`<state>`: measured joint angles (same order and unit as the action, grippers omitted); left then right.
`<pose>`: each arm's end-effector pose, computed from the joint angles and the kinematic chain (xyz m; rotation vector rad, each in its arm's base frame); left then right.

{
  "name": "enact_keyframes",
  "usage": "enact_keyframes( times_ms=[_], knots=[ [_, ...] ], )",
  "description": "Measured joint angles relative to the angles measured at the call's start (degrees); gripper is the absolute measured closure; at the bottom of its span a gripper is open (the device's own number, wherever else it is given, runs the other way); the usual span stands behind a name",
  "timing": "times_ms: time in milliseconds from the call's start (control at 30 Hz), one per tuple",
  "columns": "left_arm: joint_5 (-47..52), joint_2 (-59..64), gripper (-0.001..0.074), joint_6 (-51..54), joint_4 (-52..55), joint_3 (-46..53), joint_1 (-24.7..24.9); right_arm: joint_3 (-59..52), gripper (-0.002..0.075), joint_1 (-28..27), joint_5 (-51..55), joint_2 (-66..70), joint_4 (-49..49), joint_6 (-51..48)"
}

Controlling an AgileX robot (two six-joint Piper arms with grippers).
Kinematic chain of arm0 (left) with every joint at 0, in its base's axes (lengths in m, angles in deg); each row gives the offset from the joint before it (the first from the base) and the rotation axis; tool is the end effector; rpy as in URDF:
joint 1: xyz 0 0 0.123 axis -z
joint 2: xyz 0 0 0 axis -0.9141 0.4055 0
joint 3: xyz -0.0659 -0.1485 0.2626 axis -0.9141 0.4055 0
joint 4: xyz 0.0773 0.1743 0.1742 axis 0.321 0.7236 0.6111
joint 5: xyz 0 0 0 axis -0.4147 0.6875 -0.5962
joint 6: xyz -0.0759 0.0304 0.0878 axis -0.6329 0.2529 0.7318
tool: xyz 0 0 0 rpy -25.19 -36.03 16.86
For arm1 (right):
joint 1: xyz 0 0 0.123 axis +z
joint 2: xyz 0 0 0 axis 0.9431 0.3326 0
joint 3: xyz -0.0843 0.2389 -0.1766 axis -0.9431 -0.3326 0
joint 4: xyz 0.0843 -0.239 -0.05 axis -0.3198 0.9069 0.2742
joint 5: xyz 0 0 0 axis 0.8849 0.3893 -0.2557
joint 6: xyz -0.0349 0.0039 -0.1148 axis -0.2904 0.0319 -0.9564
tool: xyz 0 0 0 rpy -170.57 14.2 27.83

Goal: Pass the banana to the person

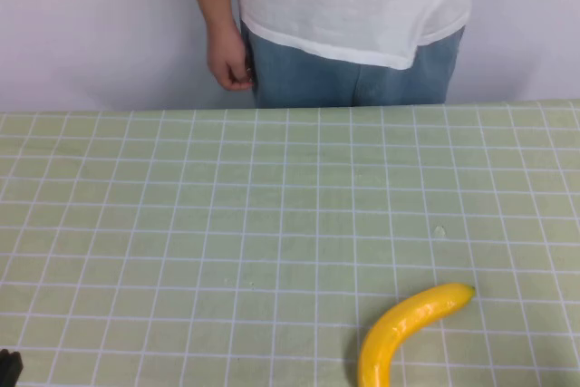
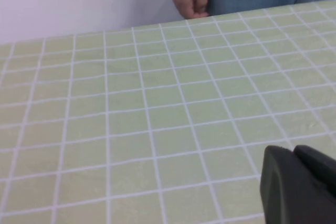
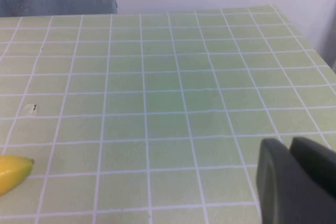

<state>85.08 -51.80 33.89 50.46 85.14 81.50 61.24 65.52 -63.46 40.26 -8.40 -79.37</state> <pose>0.0615 -0.0157 0.1653 0.3168 1.8249 -0.1214 0.0632 -0.0103 0.1684 0.1067 1.8001 -0.0983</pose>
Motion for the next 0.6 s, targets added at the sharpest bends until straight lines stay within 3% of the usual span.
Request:
enact_keyframes(
  times_ms=[600],
  knots=[
    [0.00, 0.00, 0.0739, -2.38, -0.84, 0.00, 0.00, 0.00, 0.0732, 0.00, 0.00, 0.00, 2.31, 0.00]
  ],
)
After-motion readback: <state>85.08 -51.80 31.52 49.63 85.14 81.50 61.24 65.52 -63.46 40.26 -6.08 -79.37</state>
